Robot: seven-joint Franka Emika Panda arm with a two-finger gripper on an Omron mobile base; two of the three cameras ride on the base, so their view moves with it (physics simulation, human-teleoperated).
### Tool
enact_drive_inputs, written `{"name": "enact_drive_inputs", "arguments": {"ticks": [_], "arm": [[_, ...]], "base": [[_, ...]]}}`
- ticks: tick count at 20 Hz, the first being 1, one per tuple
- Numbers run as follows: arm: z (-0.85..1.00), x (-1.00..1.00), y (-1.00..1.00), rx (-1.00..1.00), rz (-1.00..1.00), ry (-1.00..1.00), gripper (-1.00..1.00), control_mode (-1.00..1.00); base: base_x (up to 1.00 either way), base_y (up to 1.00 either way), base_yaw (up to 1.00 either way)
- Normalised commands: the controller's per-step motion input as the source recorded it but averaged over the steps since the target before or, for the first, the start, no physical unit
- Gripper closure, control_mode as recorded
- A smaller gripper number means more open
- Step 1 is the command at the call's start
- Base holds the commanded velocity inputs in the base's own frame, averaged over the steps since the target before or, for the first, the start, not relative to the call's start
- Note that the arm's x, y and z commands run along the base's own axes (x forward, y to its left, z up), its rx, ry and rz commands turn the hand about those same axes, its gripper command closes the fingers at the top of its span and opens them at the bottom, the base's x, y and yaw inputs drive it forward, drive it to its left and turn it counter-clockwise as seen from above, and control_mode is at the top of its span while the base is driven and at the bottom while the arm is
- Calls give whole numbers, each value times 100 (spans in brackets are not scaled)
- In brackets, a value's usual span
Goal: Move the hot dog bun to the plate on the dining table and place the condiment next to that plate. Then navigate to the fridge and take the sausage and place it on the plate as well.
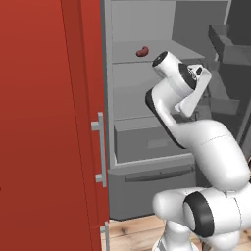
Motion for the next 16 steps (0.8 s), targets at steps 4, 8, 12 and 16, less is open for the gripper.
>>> {"name": "enact_drive_inputs", "arguments": {"ticks": [4, 8, 12, 16], "arm": [[21, -42, -100, 1, -1, 0, -100, -100], [3, -18, -100, 1, 0, 0, -100, -100], [-2, 0, -99, 0, 0, 0, -100, -100], [-12, -6, -29, 1, 0, -5, -100, -100]], "base": [[0, 0, 0], [0, 0, 0], [0, 0, 0], [0, 0, 0]]}}
